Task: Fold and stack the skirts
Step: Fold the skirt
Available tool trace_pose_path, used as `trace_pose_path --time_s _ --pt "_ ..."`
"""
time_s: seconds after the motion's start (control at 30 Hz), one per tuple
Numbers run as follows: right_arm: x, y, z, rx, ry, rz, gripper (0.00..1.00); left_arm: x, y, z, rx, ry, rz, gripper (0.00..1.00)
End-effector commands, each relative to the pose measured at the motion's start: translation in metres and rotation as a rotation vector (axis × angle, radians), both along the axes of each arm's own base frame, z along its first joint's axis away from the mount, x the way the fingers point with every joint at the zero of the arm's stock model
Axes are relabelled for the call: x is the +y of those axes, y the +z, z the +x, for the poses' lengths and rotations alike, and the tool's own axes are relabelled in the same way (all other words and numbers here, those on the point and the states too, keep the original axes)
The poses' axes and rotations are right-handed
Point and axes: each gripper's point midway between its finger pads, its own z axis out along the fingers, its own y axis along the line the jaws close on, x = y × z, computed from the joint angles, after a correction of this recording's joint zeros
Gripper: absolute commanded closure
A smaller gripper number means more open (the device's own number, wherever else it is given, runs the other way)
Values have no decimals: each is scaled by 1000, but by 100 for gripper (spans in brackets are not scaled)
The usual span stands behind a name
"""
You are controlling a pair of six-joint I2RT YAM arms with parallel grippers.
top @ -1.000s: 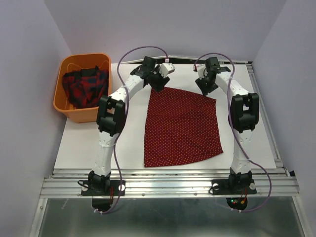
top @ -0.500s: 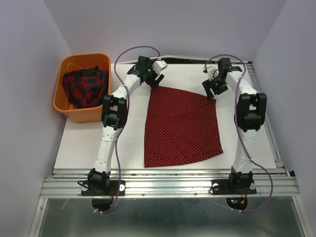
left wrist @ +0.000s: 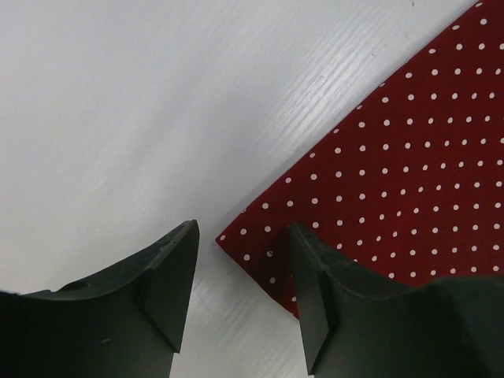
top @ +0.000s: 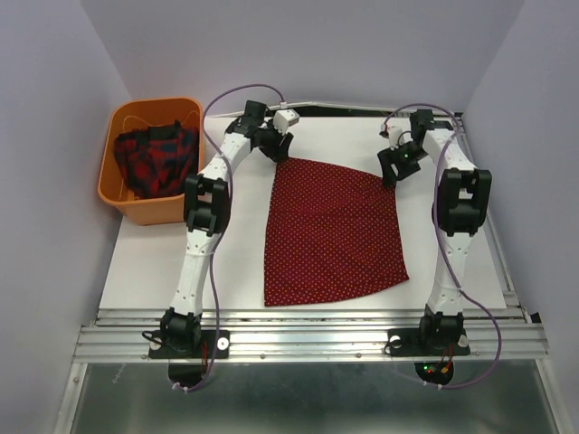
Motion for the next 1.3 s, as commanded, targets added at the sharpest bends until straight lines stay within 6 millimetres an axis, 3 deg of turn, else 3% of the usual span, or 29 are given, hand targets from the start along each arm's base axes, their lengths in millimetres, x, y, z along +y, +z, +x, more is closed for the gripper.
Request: trace_pose_path --time_s 0.0,0.23,0.3,0.43,0.7,0.87,1.27 --pt "-6 9 10 -12 -16 88 29 17 25 6 45 29 -123 43" --pt "1 9 16 -17 -21 156 29 36 35 18 77 87 -247 38" --pt "-4 7 17 -17 -31 156 29 31 37 16 102 89 -290 33" --pt "-6 6 17 -13 -39 173 27 9 34 5 188 50 -405 32" --pt "-9 3 19 -10 -55 184 20 -1 11 4 259 63 -455 39" --pt "-12 3 24 -20 -67 195 20 -3 7 4 282 93 -465 44" --pt "1 1 20 -24 16 272 23 0 2 3 284 106 -445 58"
